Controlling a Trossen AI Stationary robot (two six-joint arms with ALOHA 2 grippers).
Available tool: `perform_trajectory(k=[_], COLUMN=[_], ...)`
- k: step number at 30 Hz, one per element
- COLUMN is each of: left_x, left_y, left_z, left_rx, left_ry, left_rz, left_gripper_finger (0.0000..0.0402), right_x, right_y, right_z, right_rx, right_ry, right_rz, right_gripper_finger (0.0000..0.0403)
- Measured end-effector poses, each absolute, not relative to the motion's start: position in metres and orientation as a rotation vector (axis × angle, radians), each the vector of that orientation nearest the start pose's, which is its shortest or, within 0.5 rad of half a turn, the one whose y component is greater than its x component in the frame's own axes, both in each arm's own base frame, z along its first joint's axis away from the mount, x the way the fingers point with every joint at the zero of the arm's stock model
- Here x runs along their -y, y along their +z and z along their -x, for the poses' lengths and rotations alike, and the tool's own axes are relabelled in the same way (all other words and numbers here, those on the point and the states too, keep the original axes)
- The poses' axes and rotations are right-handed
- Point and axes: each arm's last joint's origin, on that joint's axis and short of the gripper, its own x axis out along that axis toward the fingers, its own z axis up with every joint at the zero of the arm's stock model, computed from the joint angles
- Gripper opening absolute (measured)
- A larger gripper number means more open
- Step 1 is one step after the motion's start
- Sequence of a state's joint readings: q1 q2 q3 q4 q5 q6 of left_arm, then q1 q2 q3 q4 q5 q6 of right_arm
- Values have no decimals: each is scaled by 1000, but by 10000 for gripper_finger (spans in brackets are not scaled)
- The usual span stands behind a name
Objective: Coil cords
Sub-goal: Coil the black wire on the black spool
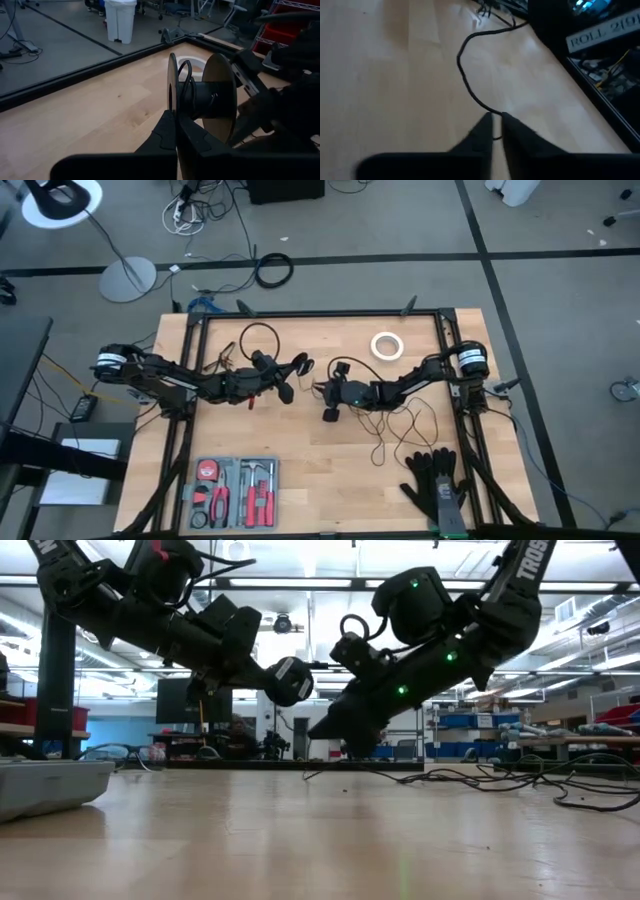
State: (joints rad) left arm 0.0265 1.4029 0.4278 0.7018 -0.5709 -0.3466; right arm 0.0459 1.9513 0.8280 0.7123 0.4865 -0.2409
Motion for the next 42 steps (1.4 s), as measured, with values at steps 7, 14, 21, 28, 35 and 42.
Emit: perform_trajectory(k=[7, 14, 21, 28, 35, 42], left_x=[-22, -22, -22, -22, -22, -22], left_y=[170, 168, 168, 169, 168, 168], left_z=[-251, -251, -251, -251, -251, -251], left_rx=[-164, -184, -180, -174, -176, -176], left_ry=[633, 636, 636, 635, 635, 634], left_rz=[258, 252, 253, 255, 260, 260], left_gripper_finger=[0, 0, 0, 0, 0, 0], right_x=[-8, -17, -39, -34, -31, -31], right_y=[118, 130, 153, 152, 144, 144], right_z=[-363, -359, -353, -354, -352, -353], right_rx=[-449, -444, -389, -388, -443, -437], right_ry=[-401, -485, -431, -425, -385, -377], right_rz=[341, 368, 368, 302, 202, 182], right_gripper_finger=[3, 5, 7, 28, 69, 105])
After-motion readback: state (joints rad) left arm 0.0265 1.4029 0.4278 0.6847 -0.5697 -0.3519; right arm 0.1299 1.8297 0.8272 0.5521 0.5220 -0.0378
